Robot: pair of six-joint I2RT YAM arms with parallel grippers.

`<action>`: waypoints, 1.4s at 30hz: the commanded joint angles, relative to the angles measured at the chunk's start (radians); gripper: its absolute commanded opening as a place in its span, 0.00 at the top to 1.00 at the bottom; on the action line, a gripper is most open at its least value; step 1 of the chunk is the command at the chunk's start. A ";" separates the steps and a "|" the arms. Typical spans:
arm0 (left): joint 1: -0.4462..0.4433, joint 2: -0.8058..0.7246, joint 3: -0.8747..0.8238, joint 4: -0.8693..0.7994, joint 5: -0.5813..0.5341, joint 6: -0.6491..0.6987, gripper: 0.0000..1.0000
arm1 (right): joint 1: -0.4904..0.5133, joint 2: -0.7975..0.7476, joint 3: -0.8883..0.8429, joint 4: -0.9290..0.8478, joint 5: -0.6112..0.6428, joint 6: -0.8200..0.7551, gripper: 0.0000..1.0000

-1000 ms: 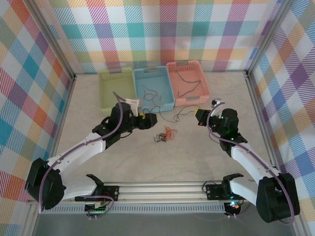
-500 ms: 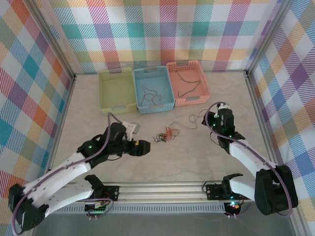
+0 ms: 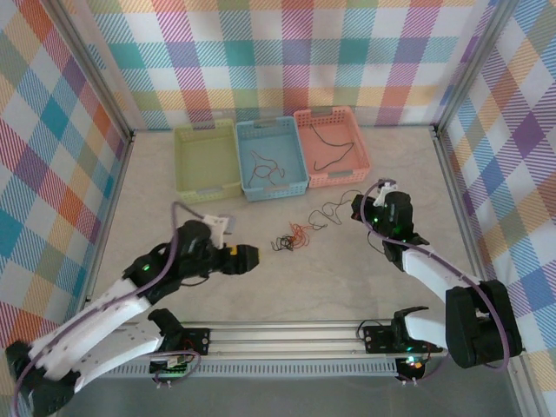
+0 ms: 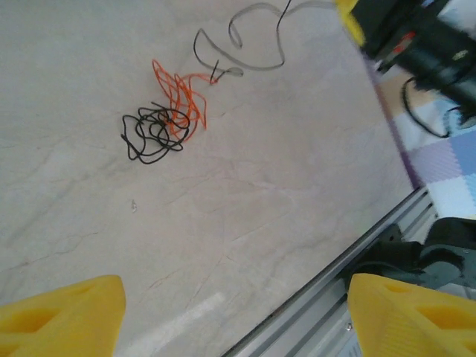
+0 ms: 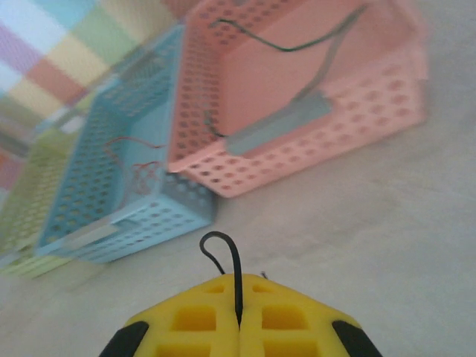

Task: Untangle the cables

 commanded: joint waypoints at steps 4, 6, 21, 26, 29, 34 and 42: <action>-0.045 0.338 0.237 0.192 0.040 0.218 0.22 | 0.003 -0.001 -0.041 0.308 -0.319 -0.022 1.00; -0.077 0.438 0.328 0.183 0.001 0.305 0.21 | 0.010 -0.001 -0.033 0.312 -0.354 -0.021 1.00; -0.108 0.913 0.696 0.142 -0.262 0.565 0.16 | 0.015 0.014 -0.031 0.383 -0.433 0.050 1.00; -0.110 1.011 0.780 0.100 -0.234 0.579 0.20 | 0.015 0.017 -0.026 0.375 -0.437 0.047 1.00; -0.108 1.036 0.788 0.112 -0.243 0.569 0.30 | 0.018 0.019 -0.022 0.373 -0.440 0.047 1.00; -0.107 1.007 0.731 0.163 -0.204 0.545 0.71 | 0.020 0.014 -0.023 0.356 -0.427 0.041 1.00; -0.107 0.894 0.576 0.327 -0.240 0.490 1.00 | 0.038 0.022 -0.014 0.322 -0.395 0.007 0.82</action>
